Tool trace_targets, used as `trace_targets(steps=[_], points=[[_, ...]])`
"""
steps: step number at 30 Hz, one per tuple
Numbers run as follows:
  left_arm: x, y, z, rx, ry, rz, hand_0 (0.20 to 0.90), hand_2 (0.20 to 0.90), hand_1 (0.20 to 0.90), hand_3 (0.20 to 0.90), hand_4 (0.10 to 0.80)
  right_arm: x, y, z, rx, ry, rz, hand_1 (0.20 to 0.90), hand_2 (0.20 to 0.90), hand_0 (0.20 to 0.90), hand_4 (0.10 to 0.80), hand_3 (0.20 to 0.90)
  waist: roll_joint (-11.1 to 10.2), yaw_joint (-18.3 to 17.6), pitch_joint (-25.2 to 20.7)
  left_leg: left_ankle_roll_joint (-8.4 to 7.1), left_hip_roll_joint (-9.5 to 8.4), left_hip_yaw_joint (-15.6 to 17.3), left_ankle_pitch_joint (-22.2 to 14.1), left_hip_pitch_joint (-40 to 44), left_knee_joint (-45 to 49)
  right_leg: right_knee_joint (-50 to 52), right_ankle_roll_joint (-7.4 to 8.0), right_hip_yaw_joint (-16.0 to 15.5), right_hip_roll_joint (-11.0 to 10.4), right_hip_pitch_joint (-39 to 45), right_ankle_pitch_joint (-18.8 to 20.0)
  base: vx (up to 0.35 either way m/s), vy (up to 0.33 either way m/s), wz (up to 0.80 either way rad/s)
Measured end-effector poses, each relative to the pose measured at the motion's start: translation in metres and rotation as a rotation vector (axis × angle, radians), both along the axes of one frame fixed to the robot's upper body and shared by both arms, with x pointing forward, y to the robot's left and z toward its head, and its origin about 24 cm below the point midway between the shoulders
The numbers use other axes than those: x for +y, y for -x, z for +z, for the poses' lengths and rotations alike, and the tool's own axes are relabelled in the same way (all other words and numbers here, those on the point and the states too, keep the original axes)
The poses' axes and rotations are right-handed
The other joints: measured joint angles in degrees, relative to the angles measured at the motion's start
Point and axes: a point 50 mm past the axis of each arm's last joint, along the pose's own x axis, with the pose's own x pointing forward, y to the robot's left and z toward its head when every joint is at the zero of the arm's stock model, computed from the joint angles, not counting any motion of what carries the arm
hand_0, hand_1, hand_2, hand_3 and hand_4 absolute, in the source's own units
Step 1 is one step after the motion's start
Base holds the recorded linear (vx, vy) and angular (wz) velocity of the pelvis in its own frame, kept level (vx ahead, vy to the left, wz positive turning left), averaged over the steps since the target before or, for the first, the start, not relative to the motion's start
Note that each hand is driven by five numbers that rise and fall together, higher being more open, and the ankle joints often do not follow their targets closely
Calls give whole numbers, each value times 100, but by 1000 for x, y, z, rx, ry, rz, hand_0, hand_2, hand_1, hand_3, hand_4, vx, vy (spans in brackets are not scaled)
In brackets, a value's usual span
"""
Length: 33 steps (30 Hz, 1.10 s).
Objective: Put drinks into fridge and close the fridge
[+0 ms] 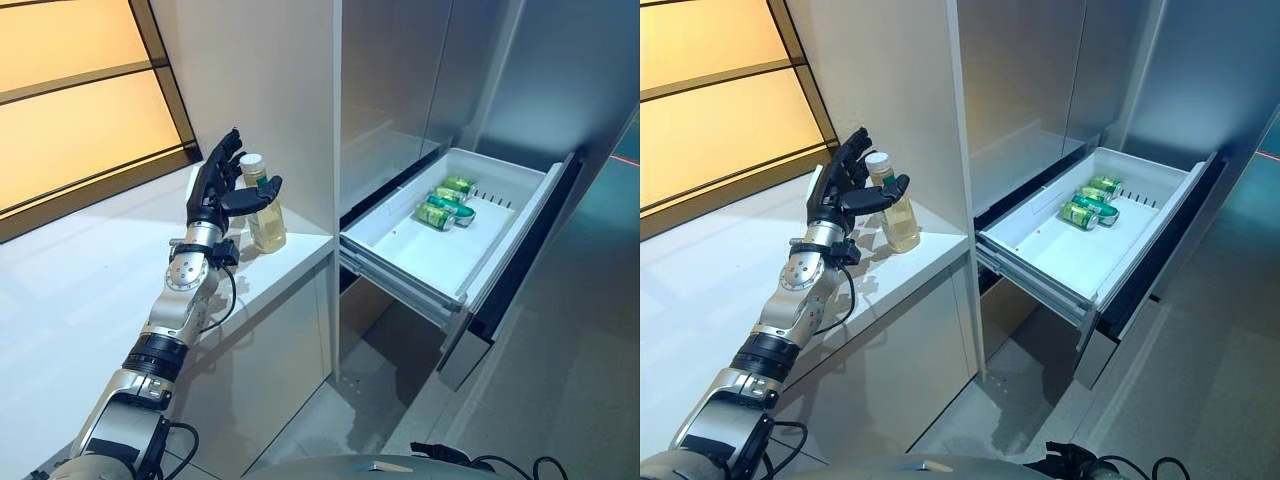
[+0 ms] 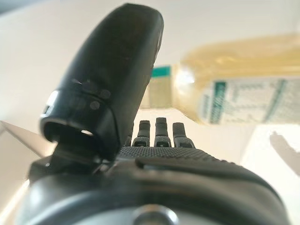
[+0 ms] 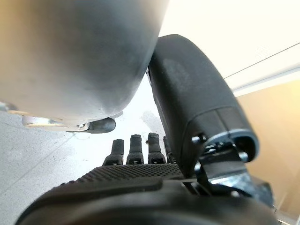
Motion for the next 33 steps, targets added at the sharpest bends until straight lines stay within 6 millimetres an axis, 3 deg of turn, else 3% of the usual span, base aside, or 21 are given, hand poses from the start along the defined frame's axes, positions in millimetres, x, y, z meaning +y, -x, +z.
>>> trace_targets(steps=[11, 33], points=[[4, 0, -3, 2, -17, 35, 900, 900, 900, 900, 800, 1, -2, 0, -6, -10, 5, 900, 900, 900, 800, 900, -99, -66, 4, 14, 0, 109, -14, -2, -1, -1, 19, 88, -4, -58, 25, 7, 15, -4], [11, -9, -7, 24, -20, 61, 900, 900, 900, 900, 800, 1, -5, 1, -14, -13, 8, 900, 900, 900, 800, 900, -100, -166, 5, 18, -1, 201, -37, 0, -2, 0, 31, 192, -3, -86, 38, 1, 0, -1]])
